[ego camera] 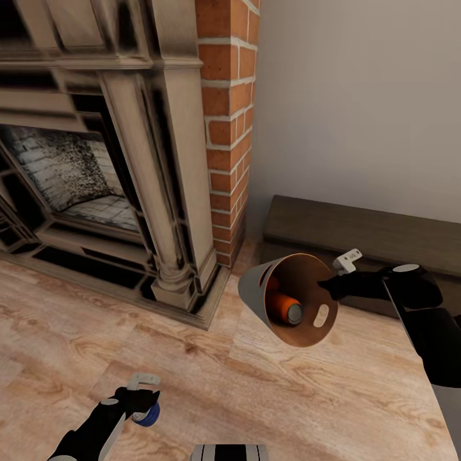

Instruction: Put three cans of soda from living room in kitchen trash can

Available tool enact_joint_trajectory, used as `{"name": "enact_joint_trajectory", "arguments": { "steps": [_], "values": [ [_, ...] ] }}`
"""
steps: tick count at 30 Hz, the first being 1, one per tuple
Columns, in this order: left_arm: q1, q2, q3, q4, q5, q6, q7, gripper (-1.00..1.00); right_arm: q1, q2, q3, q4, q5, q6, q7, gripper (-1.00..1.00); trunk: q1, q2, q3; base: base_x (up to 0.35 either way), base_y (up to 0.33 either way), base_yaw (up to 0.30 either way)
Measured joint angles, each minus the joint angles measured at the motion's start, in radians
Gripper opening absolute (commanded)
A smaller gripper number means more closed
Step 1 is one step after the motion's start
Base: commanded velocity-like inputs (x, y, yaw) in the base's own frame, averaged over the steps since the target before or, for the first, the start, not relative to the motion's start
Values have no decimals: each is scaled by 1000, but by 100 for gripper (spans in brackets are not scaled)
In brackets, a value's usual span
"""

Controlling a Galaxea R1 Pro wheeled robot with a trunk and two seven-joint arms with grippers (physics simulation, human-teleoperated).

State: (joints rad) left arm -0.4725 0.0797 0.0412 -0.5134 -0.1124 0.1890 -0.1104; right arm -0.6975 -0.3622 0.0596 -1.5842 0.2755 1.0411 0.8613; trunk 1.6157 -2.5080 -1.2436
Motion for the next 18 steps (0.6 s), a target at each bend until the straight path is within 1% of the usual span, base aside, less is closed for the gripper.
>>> {"name": "enact_joint_trajectory", "arguments": {
  "steps": [5,18],
  "values": [
    [0,-4,0,0,0,4,0,100,1,0,0,0,1,0,0,-100,2,-1,-19,0,0,0],
    [0,-4,-1,1,0,4,-3,100,2,0,0,0,2,0,0,-100,8,-4,-70,0,0,0]
  ]
}}
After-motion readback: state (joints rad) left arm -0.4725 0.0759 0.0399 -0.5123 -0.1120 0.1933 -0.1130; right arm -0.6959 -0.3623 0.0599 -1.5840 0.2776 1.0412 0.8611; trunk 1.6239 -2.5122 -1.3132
